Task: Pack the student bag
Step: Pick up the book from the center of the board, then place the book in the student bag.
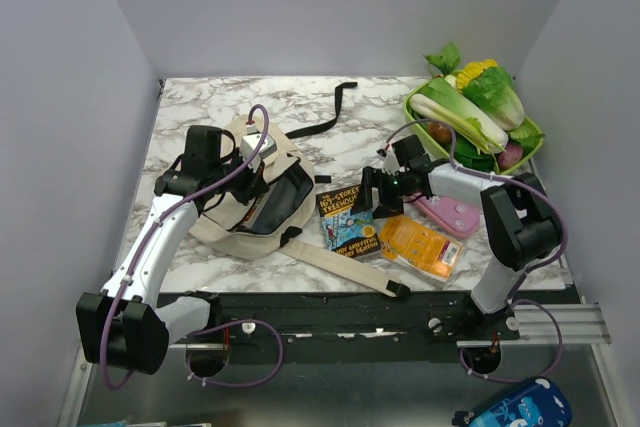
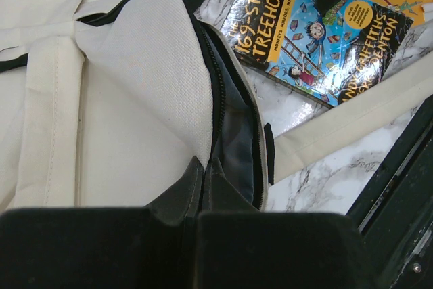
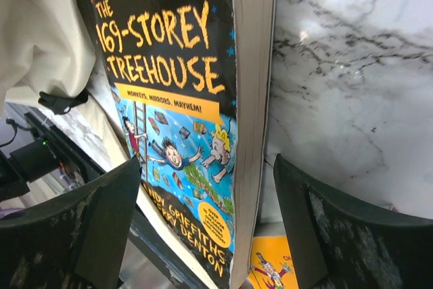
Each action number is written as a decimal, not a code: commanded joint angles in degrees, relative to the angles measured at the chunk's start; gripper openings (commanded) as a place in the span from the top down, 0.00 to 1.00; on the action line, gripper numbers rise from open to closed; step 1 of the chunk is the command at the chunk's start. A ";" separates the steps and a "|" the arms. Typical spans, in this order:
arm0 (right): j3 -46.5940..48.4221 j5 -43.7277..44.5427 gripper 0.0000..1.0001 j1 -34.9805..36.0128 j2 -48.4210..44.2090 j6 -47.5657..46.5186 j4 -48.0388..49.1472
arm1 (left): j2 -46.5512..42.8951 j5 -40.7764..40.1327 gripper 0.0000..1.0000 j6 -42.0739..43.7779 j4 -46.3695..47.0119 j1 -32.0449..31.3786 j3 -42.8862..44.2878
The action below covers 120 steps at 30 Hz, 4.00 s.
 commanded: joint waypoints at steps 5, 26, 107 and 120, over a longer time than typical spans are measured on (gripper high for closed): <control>-6.63 -1.66 0.16 0.55 2.56 -2.86 -5.89 | -0.70 1.56 1.00 -0.60 3.09 -0.29 0.59; -19.02 -9.93 0.34 8.20 6.61 33.57 42.78 | -0.96 1.48 1.00 0.36 2.04 -0.29 -0.02; 33.17 23.03 0.53 26.84 20.31 43.02 18.38 | -5.01 11.41 1.00 -0.60 -2.27 -0.37 -0.90; 29.40 26.19 0.35 26.92 14.43 26.94 1.59 | -4.22 10.62 1.00 -0.51 -1.21 -0.37 -0.73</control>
